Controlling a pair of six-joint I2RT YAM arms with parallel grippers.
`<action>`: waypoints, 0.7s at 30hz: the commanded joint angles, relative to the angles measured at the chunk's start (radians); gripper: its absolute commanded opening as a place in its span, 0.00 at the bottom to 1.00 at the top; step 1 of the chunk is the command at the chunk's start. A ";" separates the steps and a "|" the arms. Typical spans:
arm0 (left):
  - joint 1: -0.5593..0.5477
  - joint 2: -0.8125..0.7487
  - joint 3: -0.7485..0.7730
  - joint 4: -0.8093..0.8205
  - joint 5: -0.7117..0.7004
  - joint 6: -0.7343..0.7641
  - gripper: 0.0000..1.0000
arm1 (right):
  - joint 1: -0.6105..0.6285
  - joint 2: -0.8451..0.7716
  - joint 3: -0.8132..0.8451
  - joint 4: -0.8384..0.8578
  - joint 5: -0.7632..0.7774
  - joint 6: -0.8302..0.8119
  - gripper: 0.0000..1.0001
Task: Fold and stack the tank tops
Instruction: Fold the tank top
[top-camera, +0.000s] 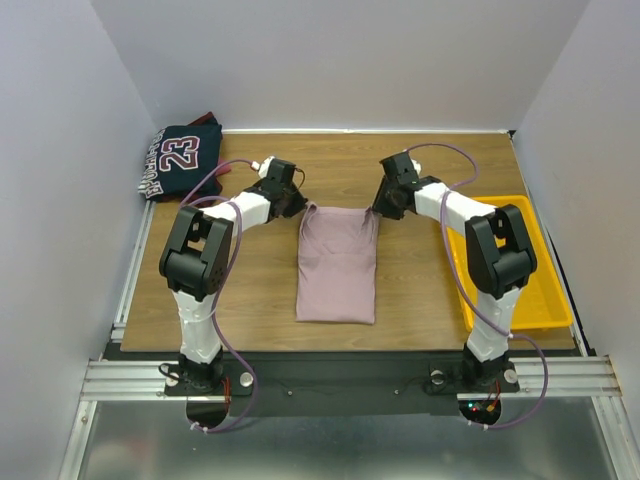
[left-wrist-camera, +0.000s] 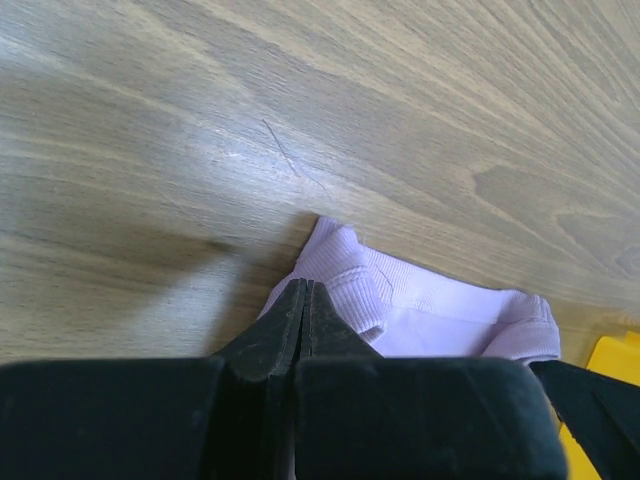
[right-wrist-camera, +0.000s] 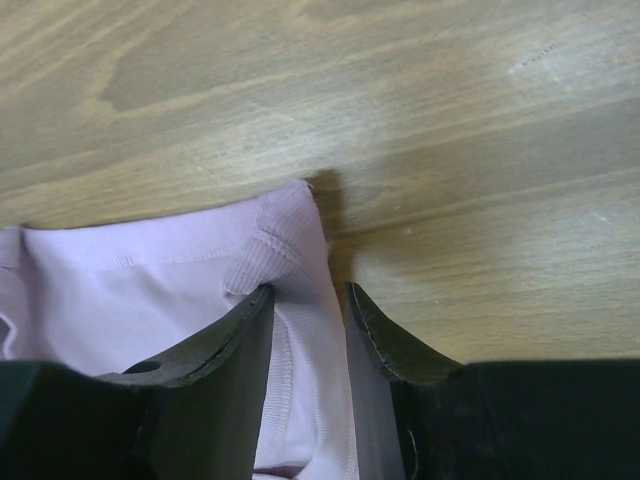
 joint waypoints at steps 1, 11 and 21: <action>-0.013 -0.061 0.011 0.017 0.004 0.002 0.00 | 0.002 0.037 0.057 0.056 -0.023 0.027 0.40; -0.030 -0.049 0.025 0.024 0.005 -0.001 0.00 | 0.002 0.105 0.077 0.097 -0.060 0.050 0.37; -0.040 -0.003 0.020 0.052 0.036 -0.014 0.00 | 0.002 0.137 0.074 0.097 -0.026 0.041 0.34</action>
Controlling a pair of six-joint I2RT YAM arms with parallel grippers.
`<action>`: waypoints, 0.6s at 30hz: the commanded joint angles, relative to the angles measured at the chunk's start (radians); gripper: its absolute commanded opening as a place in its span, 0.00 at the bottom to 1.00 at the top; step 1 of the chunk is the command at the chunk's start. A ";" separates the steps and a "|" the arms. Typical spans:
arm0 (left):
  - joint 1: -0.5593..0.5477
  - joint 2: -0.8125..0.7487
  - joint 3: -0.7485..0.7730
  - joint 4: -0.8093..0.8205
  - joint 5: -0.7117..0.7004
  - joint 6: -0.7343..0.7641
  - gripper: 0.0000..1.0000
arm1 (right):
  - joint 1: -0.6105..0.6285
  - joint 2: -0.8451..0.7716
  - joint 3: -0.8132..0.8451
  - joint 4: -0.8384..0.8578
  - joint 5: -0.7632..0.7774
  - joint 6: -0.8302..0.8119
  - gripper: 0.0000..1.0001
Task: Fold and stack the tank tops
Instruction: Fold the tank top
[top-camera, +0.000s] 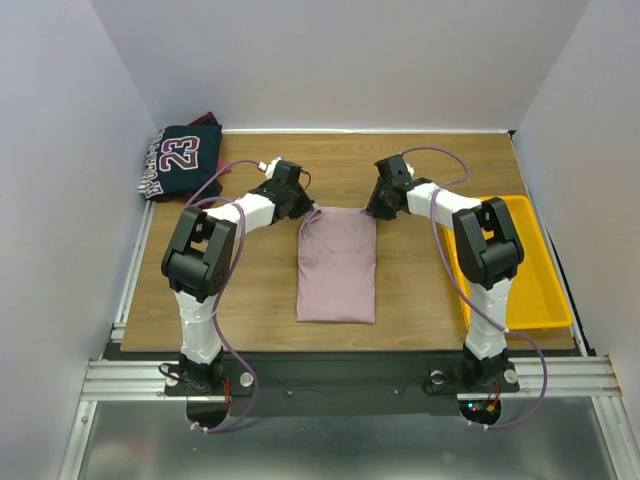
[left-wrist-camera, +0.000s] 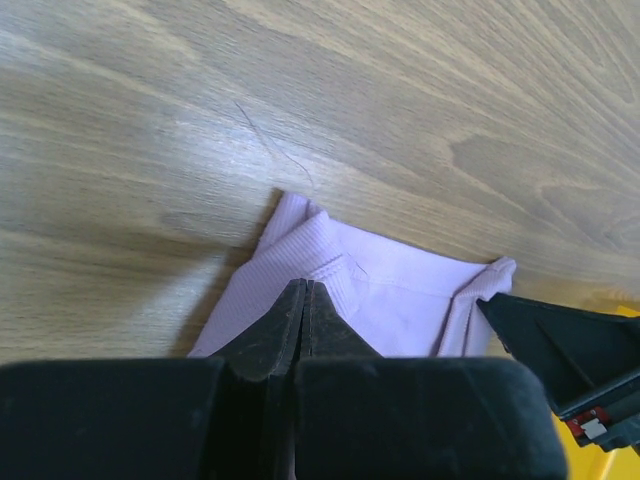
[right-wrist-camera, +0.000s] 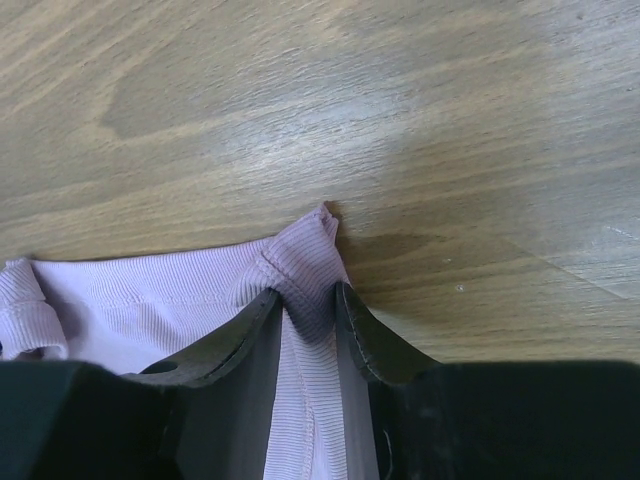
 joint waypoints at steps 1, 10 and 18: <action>-0.008 0.002 0.023 0.044 0.016 -0.005 0.00 | 0.002 0.028 0.027 0.027 0.027 -0.007 0.34; -0.008 0.122 0.123 -0.007 -0.036 -0.002 0.00 | 0.002 0.065 0.048 0.025 0.038 -0.023 0.34; 0.049 0.171 0.189 -0.074 -0.121 -0.013 0.00 | -0.008 0.092 0.073 0.021 0.050 -0.035 0.34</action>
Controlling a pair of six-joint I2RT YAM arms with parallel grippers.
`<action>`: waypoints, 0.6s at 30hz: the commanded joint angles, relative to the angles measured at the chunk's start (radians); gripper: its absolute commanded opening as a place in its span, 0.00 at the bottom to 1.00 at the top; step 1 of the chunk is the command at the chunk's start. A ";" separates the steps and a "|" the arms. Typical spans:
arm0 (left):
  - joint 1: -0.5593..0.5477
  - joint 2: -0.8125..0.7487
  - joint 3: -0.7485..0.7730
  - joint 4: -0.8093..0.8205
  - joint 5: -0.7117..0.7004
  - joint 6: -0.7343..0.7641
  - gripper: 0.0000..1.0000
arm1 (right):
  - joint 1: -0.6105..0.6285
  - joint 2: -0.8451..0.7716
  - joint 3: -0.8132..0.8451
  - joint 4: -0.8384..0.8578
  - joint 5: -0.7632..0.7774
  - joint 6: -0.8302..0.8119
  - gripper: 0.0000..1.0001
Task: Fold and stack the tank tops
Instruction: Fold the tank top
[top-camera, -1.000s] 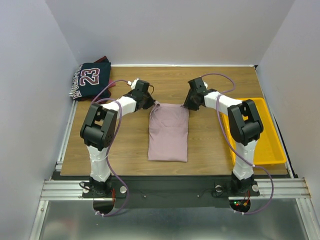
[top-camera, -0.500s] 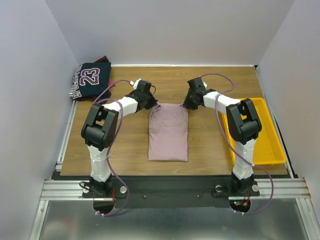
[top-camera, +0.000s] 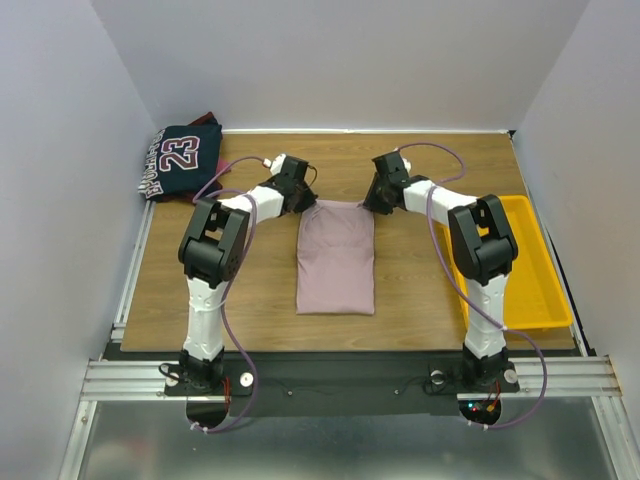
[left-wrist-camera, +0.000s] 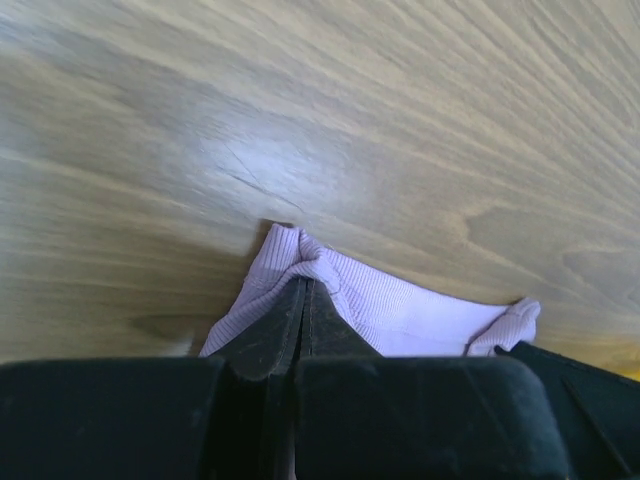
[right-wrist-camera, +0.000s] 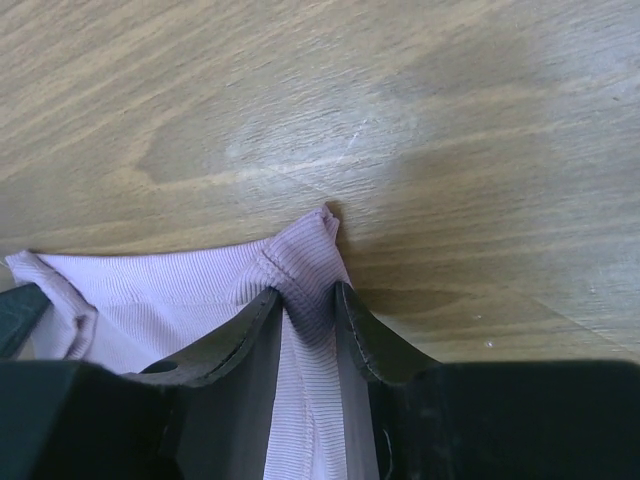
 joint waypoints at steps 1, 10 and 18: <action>0.063 0.011 0.046 -0.058 -0.075 -0.001 0.00 | -0.014 0.043 0.013 -0.012 0.038 -0.023 0.34; 0.065 0.073 0.157 -0.048 -0.018 0.055 0.08 | -0.017 0.094 0.095 -0.024 0.037 -0.064 0.39; 0.065 0.038 0.177 0.010 0.000 0.076 0.15 | -0.017 0.120 0.165 -0.036 0.035 -0.101 0.47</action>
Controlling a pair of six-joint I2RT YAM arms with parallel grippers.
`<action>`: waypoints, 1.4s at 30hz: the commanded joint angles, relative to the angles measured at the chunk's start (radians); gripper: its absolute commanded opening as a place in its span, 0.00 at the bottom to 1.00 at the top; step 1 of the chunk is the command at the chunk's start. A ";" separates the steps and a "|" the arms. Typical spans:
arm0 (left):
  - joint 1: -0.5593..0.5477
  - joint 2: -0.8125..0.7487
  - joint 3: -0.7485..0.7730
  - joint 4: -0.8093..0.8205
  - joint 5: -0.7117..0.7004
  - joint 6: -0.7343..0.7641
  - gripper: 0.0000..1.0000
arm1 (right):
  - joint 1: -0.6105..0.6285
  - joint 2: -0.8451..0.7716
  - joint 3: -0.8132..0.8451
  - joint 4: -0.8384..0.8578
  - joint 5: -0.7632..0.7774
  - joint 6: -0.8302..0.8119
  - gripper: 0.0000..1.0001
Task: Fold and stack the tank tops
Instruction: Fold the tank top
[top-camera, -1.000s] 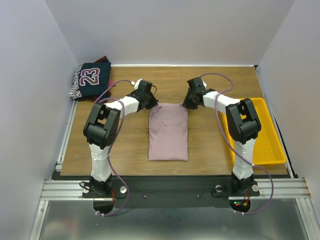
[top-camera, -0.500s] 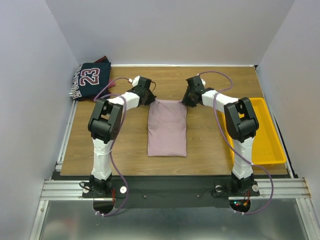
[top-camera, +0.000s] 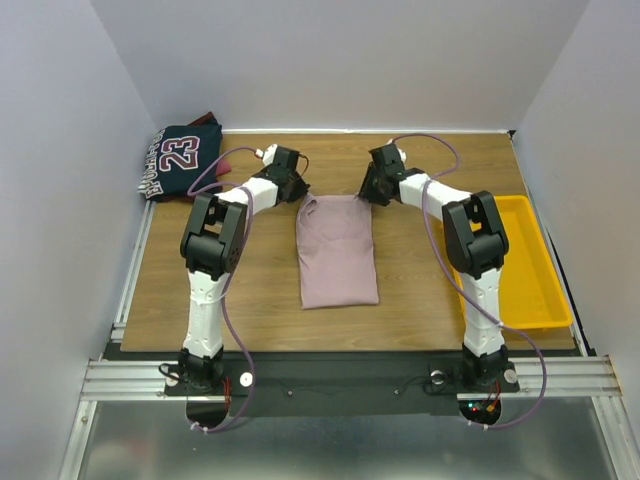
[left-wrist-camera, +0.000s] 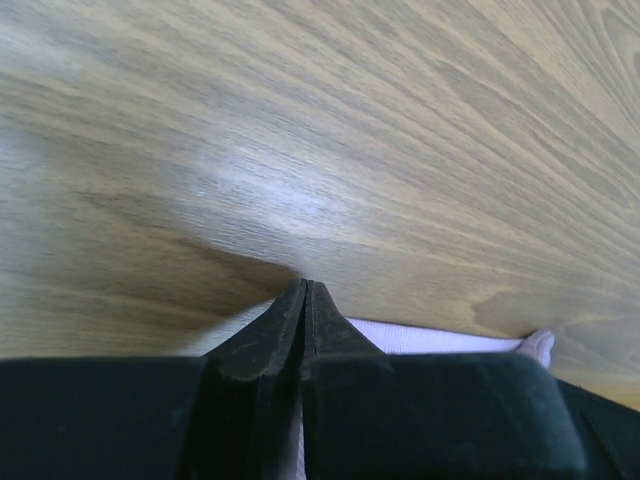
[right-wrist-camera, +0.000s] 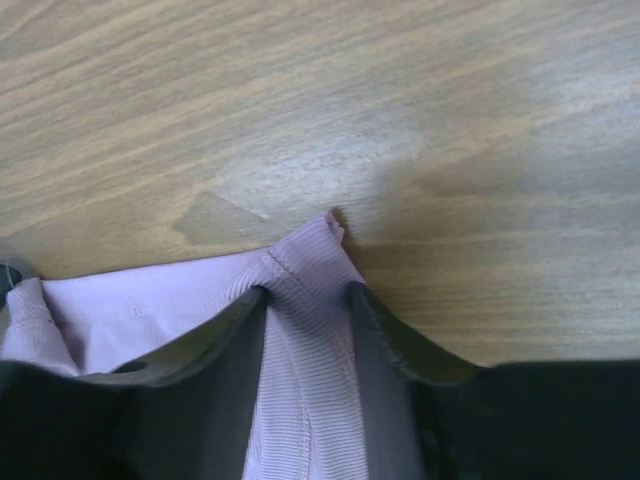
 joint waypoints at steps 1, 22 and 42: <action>-0.004 -0.050 0.051 0.059 0.019 0.051 0.19 | -0.009 0.026 0.047 -0.031 0.023 -0.062 0.50; -0.043 -0.570 -0.478 -0.013 -0.022 0.063 0.25 | 0.010 -0.380 -0.265 -0.036 -0.049 -0.079 0.65; -0.378 -1.110 -1.081 -0.186 0.125 -0.159 0.56 | 0.283 -0.936 -0.979 -0.080 -0.216 0.182 0.64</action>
